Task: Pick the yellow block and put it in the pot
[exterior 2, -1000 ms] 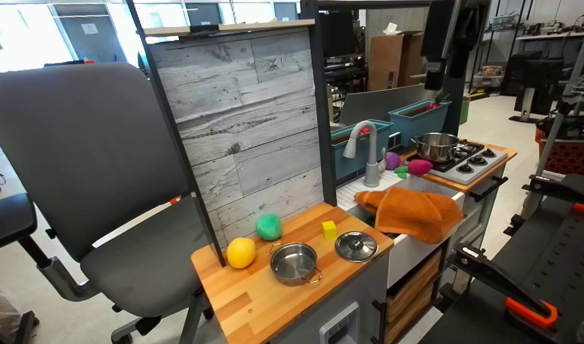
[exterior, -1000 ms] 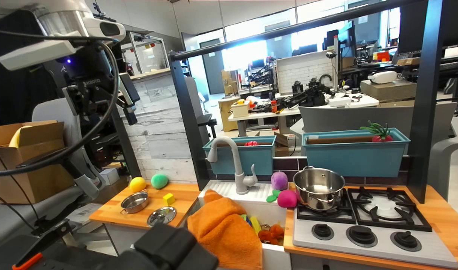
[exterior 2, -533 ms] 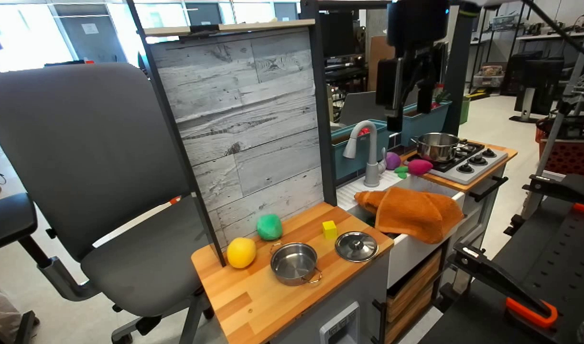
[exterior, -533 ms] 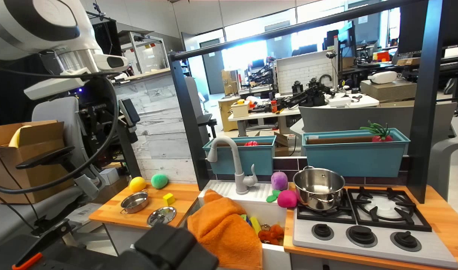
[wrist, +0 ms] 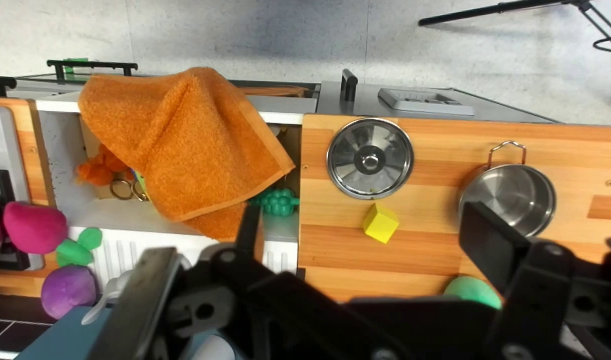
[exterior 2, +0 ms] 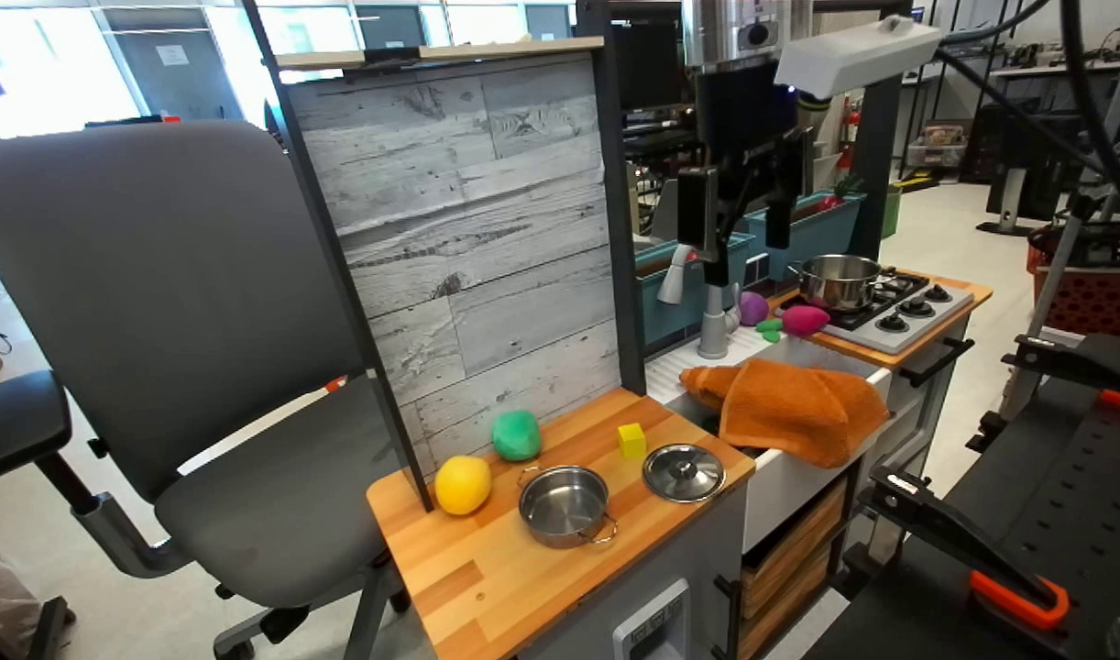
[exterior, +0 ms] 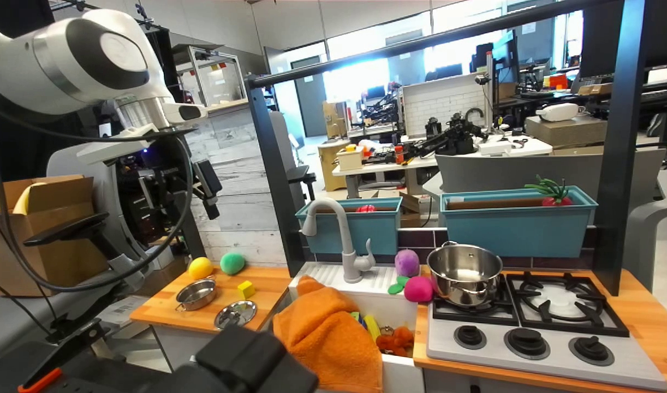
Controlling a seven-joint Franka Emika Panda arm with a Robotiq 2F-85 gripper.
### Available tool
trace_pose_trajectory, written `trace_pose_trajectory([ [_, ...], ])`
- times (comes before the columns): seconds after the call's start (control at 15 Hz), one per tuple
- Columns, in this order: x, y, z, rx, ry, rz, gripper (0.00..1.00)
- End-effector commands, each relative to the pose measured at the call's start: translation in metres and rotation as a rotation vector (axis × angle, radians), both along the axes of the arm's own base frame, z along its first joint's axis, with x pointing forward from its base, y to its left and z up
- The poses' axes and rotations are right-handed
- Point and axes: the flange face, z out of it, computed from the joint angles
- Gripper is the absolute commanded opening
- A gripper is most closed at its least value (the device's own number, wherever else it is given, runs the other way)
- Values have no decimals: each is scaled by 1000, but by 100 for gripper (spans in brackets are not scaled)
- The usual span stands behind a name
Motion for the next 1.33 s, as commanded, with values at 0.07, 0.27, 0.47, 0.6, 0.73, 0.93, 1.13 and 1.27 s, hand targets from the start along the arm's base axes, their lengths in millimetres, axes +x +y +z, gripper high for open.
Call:
trace_pose_trajectory([
  [0.07,29,-6,-25,-6,-28,-18,100],
  [0.27,42,-4,-44,-1,-45,-10,100],
  [0.47,55,8,-73,-5,-67,13,100],
  [0.6,62,18,-95,-12,-79,36,100],
  [0.73,67,31,-118,-19,-84,60,100],
  [0.93,73,44,-149,-27,-97,80,100],
  [1.13,84,53,-170,-39,-104,84,100],
  [1.27,94,56,-177,-47,-111,77,100],
])
